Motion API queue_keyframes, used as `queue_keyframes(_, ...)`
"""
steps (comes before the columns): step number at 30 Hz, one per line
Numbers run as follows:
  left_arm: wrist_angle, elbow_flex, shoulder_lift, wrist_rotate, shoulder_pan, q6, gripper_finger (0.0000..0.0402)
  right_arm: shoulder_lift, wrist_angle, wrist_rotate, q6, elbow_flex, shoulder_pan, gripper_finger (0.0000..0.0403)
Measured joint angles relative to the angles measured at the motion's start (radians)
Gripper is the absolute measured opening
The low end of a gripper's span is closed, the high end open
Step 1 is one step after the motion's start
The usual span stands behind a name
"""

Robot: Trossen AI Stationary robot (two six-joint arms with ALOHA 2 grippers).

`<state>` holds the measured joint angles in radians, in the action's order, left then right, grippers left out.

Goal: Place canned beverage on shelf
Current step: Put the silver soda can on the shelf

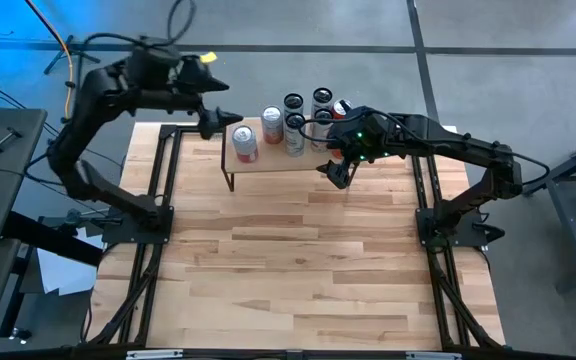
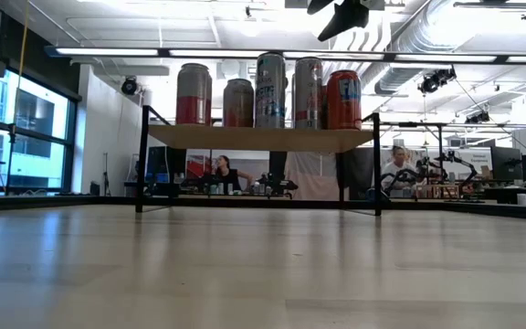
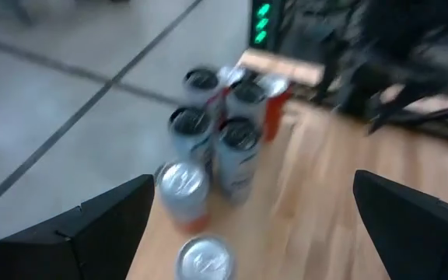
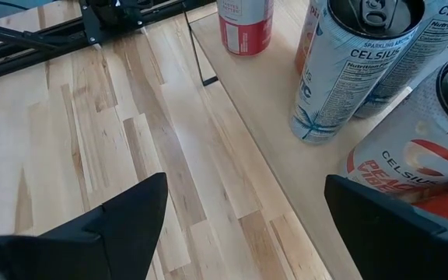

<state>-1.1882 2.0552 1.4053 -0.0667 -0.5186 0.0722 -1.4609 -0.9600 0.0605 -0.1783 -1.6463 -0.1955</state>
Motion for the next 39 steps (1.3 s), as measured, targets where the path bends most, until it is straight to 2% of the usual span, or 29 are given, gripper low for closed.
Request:
queue_keyframes(3,0.051,-0.038,-0.04,-0.038,0.0,0.009,0.04,0.0,0.0,0.0,0.0,0.0,0.0,0.0334)
queue_keyframes(5,0.081,-0.108,-0.071,-0.048,0.0,0.019,0.04,0.0,0.0,0.0,0.0,0.0,0.0,0.0334)
queue_keyframes(9,0.204,-0.351,-0.151,-0.077,0.0,0.009,0.04,0.0,0.0,0.0,-0.004,0.0,0.0,0.0334)
queue_keyframes(14,0.436,-0.675,-0.282,-0.132,0.0,-0.05,0.04,0.0,0.0,0.0,-0.024,0.0,0.0,0.0334)
queue_keyframes(21,0.587,-0.922,-0.428,-0.134,-0.033,-0.087,0.04,0.0,0.0,0.0,-0.049,0.0,0.0,0.0334)
queue_keyframes(27,0.682,-1.05,-0.492,-0.131,-0.106,-0.059,0.04,0.0,0.0,0.0,-0.071,0.0,0.0,0.0334)
queue_keyframes(32,0.667,-1.094,-0.468,-0.138,-0.184,-0.011,0.04,0.0,0.0,0.0,-0.103,0.0,0.0,0.0334)
queue_keyframes(39,0.672,-1.11,-0.383,-0.28,-0.241,0.07,0.04,0.0,0.0,0.0,-0.123,0.0,0.0,0.0334)
